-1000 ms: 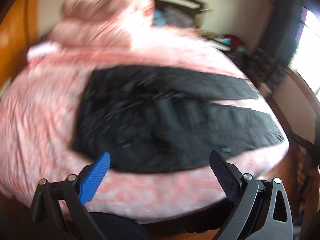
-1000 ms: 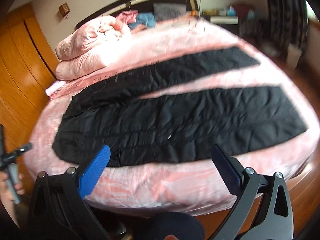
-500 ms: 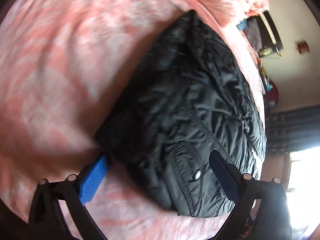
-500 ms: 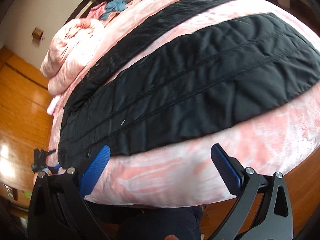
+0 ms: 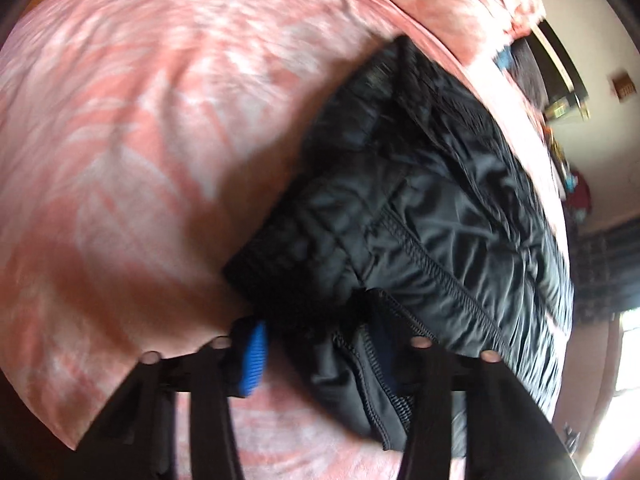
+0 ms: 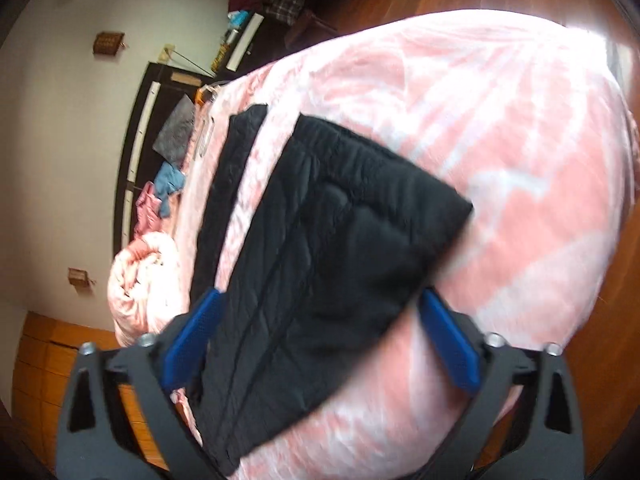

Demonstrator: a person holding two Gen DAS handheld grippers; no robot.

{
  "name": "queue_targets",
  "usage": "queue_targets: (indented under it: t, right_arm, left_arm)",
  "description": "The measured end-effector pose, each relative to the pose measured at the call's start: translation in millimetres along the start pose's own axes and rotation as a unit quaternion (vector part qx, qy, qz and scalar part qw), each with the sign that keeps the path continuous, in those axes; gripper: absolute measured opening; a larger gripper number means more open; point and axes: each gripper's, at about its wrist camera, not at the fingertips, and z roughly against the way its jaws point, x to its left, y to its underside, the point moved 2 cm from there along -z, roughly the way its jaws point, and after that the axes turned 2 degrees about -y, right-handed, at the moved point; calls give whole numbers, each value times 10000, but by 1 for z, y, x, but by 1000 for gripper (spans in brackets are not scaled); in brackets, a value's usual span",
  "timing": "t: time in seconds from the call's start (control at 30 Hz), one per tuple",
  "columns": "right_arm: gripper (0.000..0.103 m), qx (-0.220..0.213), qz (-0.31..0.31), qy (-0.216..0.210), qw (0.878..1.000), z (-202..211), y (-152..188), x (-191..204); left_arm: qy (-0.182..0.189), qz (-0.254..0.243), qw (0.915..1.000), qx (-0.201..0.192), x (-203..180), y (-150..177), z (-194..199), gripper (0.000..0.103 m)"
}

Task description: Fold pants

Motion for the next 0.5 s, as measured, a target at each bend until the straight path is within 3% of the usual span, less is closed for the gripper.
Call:
queue_targets:
  t: [0.03, 0.07, 0.1, 0.2, 0.3, 0.37, 0.43, 0.47, 0.5]
  right_arm:
    - [42, 102, -157, -31, 9998, -8, -2, -4]
    - [16, 187, -276, -42, 9994, -11, -4, -7]
    - [11, 200, -227, -25, 9995, -13, -1, -3]
    - [9, 233, 92, -129, 9996, -10, 14, 17]
    - [9, 507, 279, 25, 9983, -18, 29, 17]
    - [11, 644, 349, 264, 9970, -28, 34, 8]
    - [12, 717, 392, 216, 9964, -28, 29, 0]
    - [23, 824, 561, 261, 9947, -25, 27, 8]
    - [42, 873, 677, 308, 9934, -19, 26, 11]
  left_arm:
    - [-7, 126, 9999, -80, 5, 0, 4, 31]
    - [7, 189, 9998, -107, 5, 1, 6, 27]
    - [-9, 211, 9996, -186, 6, 2, 12, 25]
    - [-117, 289, 9984, -464, 20, 1, 34, 22]
    - [-306, 504, 9973, -432, 40, -8, 32, 22]
    - [-429, 462, 9973, -368, 42, -7, 22, 25]
    - [-601, 313, 9972, -331, 34, -9, 19, 30]
    - [-583, 326, 9974, -284, 33, -11, 21, 32]
    - [-584, 313, 9975, -264, 33, -14, 29, 47]
